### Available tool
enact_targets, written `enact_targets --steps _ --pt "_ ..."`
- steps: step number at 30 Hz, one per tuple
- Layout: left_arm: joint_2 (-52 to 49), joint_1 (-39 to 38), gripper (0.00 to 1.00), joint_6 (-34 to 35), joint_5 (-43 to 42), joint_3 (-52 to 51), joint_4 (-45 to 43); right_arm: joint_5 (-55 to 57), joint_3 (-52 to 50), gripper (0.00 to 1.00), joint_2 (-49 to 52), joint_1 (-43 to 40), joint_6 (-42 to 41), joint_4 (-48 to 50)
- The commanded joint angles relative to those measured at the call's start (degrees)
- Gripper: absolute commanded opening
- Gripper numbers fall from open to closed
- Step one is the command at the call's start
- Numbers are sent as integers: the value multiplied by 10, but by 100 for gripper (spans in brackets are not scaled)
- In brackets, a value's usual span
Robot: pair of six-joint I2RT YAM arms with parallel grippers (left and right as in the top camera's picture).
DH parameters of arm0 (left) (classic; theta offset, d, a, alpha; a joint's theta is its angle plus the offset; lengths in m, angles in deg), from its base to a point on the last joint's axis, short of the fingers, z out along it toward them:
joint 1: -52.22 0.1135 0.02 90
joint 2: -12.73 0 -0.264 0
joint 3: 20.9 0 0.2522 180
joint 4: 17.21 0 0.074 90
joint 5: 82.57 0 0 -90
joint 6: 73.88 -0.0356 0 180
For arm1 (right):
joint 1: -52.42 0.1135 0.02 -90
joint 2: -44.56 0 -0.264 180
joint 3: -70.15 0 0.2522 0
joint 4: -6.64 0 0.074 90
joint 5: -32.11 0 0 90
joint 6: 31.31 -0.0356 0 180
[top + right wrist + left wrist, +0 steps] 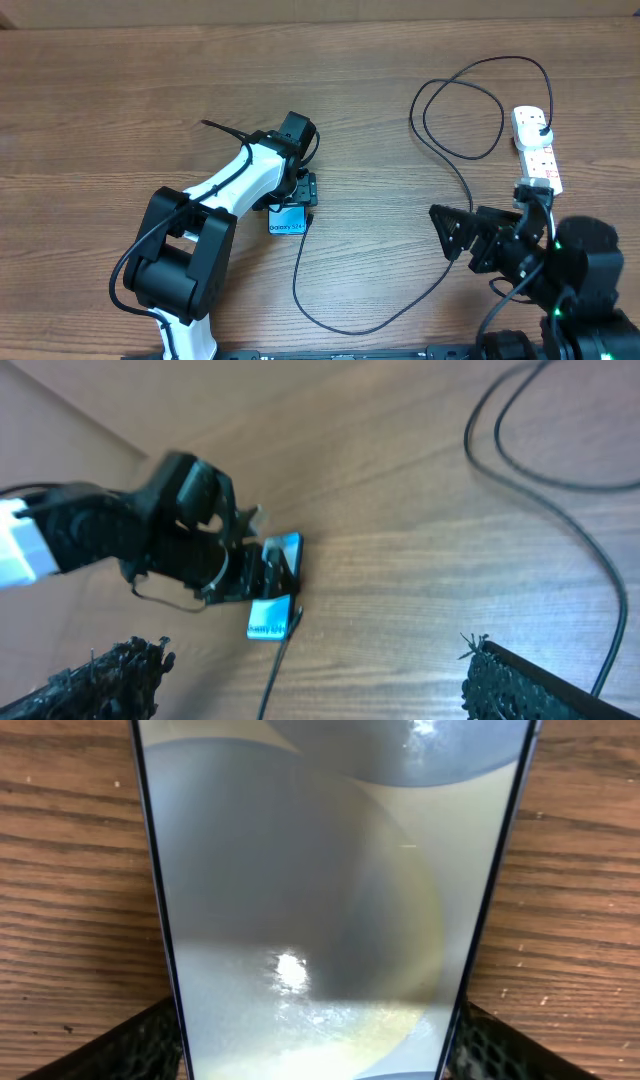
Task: Plug charger to phone and switch on socket
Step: 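Swing the right gripper toward the phone held by the left gripper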
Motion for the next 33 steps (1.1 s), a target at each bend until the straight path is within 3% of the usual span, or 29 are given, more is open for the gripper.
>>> enact_targets --steps 1,8,18,22,26,33 --pt "-21 -1 79 10 -56 -19 -6 -39 13 100 14 2 11 -1" --pt "-21 4 77 -2 -94 -19 -6 -43 13 100 22 2 10 -34" --pt "-21 82 74 -19 -275 6 28 -44 10 100 38 2 10 -74" --pt "-21 115 72 -52 -391 22 54 -72 10 100 62 2 10 -73" --pt "-21 123 72 -99 -490 23 63 -136 10 100 115 2 10 -64" --pt "-21 109 73 -141 -540 23 84 -197 10 100 259 2 11 -62"
